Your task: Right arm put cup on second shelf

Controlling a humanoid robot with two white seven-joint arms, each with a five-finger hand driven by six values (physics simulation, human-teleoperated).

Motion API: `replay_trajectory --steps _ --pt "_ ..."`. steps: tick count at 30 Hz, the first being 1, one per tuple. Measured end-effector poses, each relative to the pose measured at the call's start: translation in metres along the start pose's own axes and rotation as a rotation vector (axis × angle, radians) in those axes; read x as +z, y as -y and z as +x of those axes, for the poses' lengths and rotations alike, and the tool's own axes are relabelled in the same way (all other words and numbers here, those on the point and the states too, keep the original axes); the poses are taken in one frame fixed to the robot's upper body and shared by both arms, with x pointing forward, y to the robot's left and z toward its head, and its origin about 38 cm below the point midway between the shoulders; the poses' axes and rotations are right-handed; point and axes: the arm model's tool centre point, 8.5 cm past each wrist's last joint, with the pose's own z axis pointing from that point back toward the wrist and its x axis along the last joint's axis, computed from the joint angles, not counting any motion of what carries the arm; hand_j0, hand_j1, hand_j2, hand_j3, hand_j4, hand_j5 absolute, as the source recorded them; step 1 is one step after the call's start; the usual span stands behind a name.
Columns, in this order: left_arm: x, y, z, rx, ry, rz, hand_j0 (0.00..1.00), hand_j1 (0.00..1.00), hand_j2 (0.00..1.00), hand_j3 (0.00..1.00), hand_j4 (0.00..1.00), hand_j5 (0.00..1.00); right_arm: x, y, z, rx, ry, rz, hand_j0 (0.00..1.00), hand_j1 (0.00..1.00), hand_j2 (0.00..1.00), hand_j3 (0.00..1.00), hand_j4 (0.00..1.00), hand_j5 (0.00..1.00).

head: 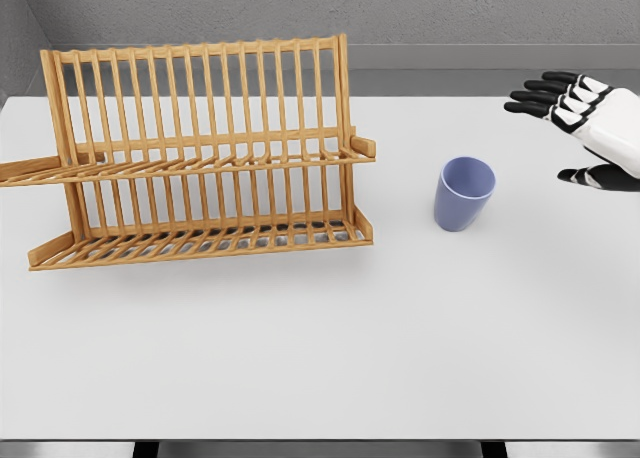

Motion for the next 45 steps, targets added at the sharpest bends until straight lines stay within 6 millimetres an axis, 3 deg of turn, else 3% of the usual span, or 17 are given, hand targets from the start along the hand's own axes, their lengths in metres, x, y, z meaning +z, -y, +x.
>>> replay_trajectory --steps 5,8,11,12,13,17,24,28,38,45 --pt "0.0 0.0 0.0 0.0 0.0 0.0 1.0 1.0 1.0 1.0 1.0 1.0 0.0 0.007 -0.004 0.016 -0.006 -0.004 1.0 1.0 1.0 1.0 1.0 1.0" --pt "0.0 0.0 0.0 0.0 0.0 0.0 1.0 1.0 1.0 1.0 1.0 1.0 -0.003 0.008 -0.006 0.035 -0.005 0.088 1.0 1.0 1.0 1.0 1.0 1.0" --pt "0.0 0.0 0.001 0.0 0.002 0.0 1.0 1.0 1.0 1.0 1.0 1.0 -0.036 0.044 -0.016 0.128 0.024 0.133 1.0 1.0 1.0 1.0 1.0 1.0" --pt "0.0 0.0 0.0 0.0 0.0 0.0 1.0 1.0 1.0 1.0 1.0 1.0 -0.048 0.043 -0.019 0.123 0.033 0.166 1.0 1.0 1.0 1.0 1.0 1.0" --pt "0.0 0.0 0.001 0.0 0.001 0.0 1.0 1.0 1.0 1.0 1.0 1.0 -0.054 0.023 -0.022 0.091 0.037 0.235 1.0 1.0 1.0 1.0 1.0 1.0" --pt "0.0 0.0 0.0 0.0 0.0 0.0 1.0 1.0 1.0 1.0 1.0 1.0 -0.071 -0.019 -0.03 0.032 0.043 0.42 1.0 1.0 1.0 1.0 1.0 1.0" --pt "0.0 0.0 0.001 0.0 0.002 0.0 1.0 1.0 1.0 1.0 1.0 1.0 -0.098 -0.021 -0.038 0.033 0.051 0.512 1.0 1.0 1.0 1.0 1.0 1.0" --pt "0.0 0.0 0.0 0.0 0.0 0.0 1.0 1.0 1.0 1.0 1.0 1.0 -0.109 -0.033 -0.035 0.014 0.069 0.535 1.0 1.0 1.0 1.0 1.0 1.0" --pt "0.0 0.0 0.001 0.0 0.002 0.0 1.0 1.0 1.0 1.0 1.0 1.0 -0.114 -0.067 -0.032 -0.034 0.081 0.61 1.0 1.0 1.0 1.0 1.0 1.0" --pt "0.0 0.0 0.0 0.0 0.0 0.0 1.0 1.0 1.0 1.0 1.0 1.0 -0.123 -0.072 -0.028 -0.034 0.101 0.623 1.0 1.0 1.0 1.0 1.0 1.0"
